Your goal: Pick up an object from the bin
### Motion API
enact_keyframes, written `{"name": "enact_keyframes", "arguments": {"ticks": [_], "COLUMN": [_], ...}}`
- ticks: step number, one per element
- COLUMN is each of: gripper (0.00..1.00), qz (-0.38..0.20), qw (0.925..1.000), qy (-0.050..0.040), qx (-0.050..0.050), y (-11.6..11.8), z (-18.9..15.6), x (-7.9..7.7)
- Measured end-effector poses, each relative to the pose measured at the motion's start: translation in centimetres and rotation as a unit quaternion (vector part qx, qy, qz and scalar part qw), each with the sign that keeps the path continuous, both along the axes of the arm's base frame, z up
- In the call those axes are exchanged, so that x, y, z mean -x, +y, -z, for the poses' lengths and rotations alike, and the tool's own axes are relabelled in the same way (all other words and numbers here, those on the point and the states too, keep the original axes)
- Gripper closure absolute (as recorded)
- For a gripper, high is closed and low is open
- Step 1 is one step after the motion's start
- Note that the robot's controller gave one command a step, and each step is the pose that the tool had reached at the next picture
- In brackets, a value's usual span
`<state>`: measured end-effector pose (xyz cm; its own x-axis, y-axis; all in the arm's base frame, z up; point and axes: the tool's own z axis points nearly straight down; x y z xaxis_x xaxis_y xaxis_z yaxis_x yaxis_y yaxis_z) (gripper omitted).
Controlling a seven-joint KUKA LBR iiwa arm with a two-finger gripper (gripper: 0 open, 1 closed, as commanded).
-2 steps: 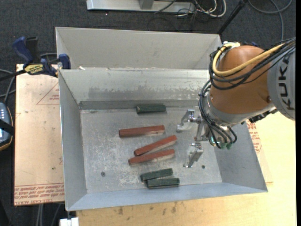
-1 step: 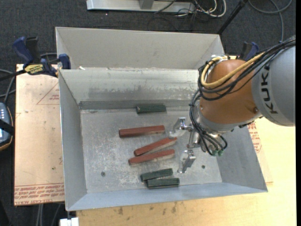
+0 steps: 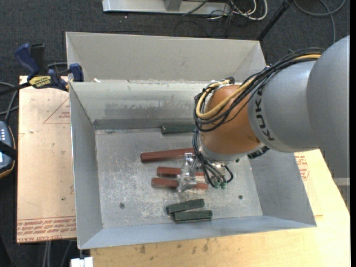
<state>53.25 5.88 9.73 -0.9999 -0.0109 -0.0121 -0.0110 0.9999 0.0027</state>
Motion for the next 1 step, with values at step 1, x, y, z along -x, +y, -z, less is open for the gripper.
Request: {"name": "enact_keyframes", "arguments": {"ticks": [1], "gripper": [0.0], "qz": [0.0], "qw": [1.0], "qy": [0.0041], "qx": [0.0], "y": [-0.01], "z": [0.13], "x": [0.23]}}
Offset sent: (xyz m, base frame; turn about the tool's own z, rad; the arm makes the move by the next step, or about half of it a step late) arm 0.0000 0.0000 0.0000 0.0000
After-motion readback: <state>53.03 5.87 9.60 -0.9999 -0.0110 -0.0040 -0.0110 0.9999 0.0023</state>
